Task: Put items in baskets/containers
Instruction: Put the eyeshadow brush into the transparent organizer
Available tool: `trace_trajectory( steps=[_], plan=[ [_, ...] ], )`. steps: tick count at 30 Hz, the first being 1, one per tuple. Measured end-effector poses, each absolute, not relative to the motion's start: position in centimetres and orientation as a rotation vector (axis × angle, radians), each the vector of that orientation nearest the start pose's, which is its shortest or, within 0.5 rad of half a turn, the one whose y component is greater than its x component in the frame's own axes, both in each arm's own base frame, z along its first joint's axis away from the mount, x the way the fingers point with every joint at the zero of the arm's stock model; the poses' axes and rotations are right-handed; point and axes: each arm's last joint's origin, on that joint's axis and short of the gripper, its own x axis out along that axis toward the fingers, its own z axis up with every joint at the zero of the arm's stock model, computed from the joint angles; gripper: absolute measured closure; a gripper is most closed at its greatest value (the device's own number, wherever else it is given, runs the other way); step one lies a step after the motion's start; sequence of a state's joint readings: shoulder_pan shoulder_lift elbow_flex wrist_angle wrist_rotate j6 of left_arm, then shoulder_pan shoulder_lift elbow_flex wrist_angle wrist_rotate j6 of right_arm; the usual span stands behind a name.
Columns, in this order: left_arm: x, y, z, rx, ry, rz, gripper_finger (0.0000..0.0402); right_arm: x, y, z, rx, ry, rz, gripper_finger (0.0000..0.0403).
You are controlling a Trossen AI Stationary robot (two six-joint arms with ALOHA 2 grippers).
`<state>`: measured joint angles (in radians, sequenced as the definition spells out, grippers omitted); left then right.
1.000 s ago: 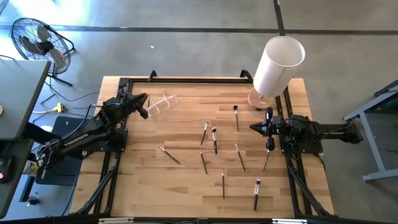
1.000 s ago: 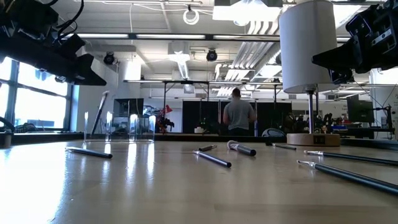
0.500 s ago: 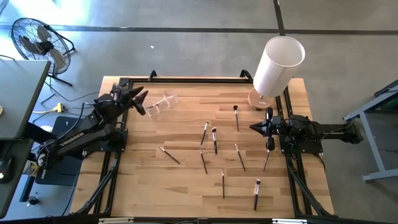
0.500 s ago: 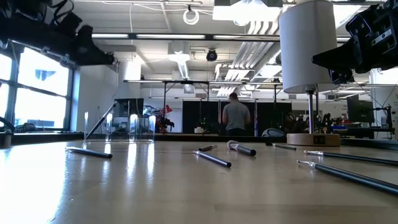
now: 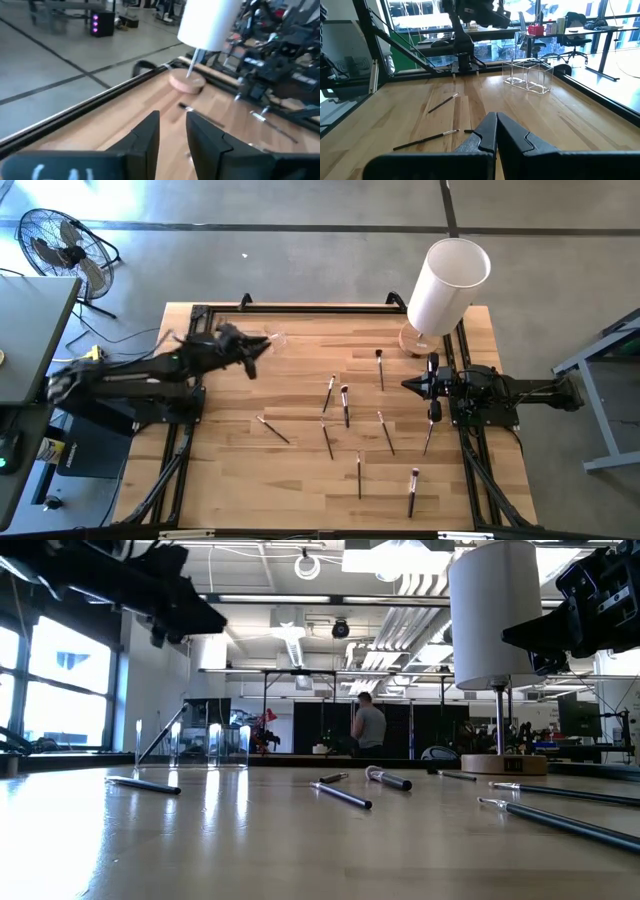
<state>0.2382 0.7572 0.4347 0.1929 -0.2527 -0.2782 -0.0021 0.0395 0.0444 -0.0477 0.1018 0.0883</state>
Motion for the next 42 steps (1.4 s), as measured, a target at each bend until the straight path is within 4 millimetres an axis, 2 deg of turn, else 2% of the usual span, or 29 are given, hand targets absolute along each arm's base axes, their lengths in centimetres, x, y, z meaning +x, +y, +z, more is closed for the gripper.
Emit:
trace_trajectory(
  steps=[5,13,17,21,26,29,33,37,42],
  plan=[
    [21.7,2.5,24.6,-0.273,0.141,0.514,0.0335,9.7,-0.3,17.1,0.086,0.038,-0.106,0.0398],
    [28.9,-1.8,25.2,-0.326,0.232,0.413,0.0382,9.7,-0.3,17.2,0.086,0.033,-0.106,0.0398],
    [31.2,-3.9,25.2,-0.418,0.337,0.348,0.0399,9.7,-0.3,17.2,0.086,0.03,-0.105,0.0398],
    [32.3,-5.7,24.5,-0.558,0.498,0.299,0.0399,9.7,-0.3,17.2,0.095,0.03,-0.101,0.0398],
    [31.9,-7.8,22.6,-0.65,0.707,0.279,0.0401,9.8,-0.3,17.2,0.259,0.026,-0.095,0.0398],
    [30.8,-9.1,21.4,-0.617,0.804,0.294,0.0401,9.8,-0.2,17.1,0.295,0.038,-0.065,0.04],
    [29.2,-10.5,20.2,-0.526,0.83,0.358,0.0401,10.2,0.2,17.0,0.305,0.065,-0.007,0.0402],
    [26.9,-11.3,20.2,-0.465,0.811,0.399,0.0401,11.1,0.5,17.5,0.3,0.081,-0.107,0.0402],
    [23.8,-11.0,19.2,-0.439,0.826,0.399,0.0401,13.5,1.3,20.0,0.269,0.202,-0.259,0.0402]
  ],
)
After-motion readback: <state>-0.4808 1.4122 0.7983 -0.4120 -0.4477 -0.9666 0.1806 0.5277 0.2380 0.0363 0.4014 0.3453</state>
